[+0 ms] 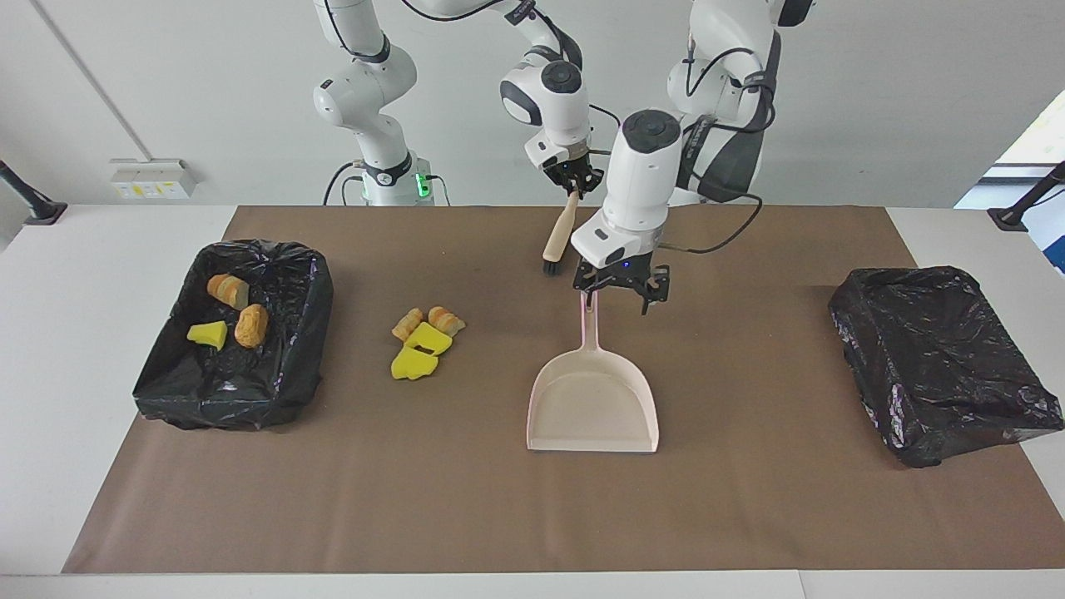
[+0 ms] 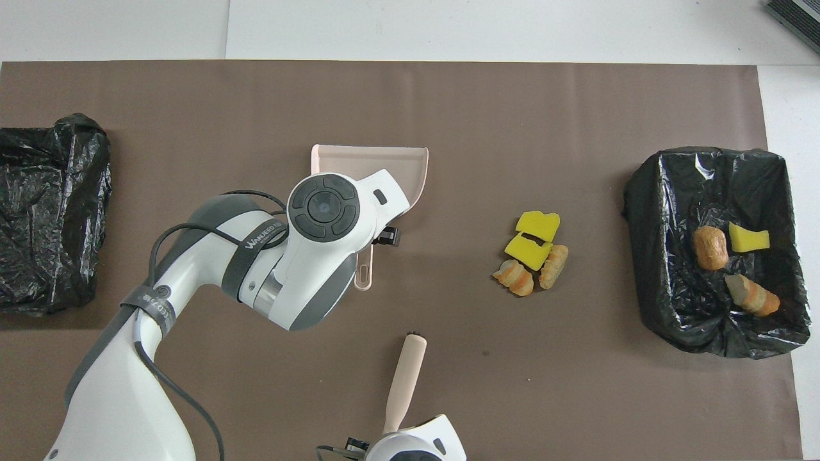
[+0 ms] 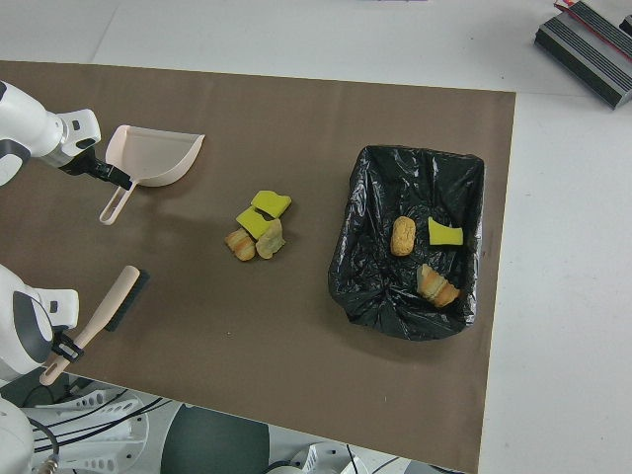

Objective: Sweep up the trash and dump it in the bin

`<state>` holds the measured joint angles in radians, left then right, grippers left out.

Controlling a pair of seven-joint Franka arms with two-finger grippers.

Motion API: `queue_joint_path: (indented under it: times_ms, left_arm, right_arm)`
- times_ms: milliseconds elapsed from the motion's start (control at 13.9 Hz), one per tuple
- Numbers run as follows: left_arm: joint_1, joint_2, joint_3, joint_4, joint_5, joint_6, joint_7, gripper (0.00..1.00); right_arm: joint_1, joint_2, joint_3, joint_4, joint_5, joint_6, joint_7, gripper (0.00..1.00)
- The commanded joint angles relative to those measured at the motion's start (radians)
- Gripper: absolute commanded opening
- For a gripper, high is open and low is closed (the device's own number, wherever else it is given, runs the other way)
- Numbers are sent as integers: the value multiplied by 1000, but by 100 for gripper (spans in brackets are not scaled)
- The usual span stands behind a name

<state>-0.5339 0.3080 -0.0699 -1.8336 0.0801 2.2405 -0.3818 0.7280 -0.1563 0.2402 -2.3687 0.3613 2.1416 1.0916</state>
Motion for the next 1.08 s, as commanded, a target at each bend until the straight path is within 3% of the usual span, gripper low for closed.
queue_joint_path:
  times_ms: [0,144,361,433,577,722,866,1010]
  left_arm:
    - [0,-14,9,-56,21,68,-14,100]
    - [-3,-1,9,-56,21,76,-14,100]
    - [-6,-1,9,-67,21,74,3,100]
    - [-8,0,9,-67,21,80,17,95]
    - [-8,0,9,-67,21,76,47,82]
    - [-6,0,9,-65,21,79,70,58]
    - [-5,0,9,-65,21,73,125,49]
    - [0,0,9,-62,21,67,156,22]
  right_arm:
    - [-116,-149,2,-17,-60,-219,-119,0]
    - [-192,-175,2,-15,-146,-314,-191,0]
    - [-330,-155,7,-15,-313,-331,-368,0]
    - [-364,-140,7,-11,-368,-333,-415,0]
    - [-419,-108,5,23,-476,-362,-516,0]
    - [-472,-57,5,86,-591,-414,-602,0]
    - [-525,-19,5,131,-674,-442,-692,0]
    - [-594,3,5,134,-696,-416,-815,0]
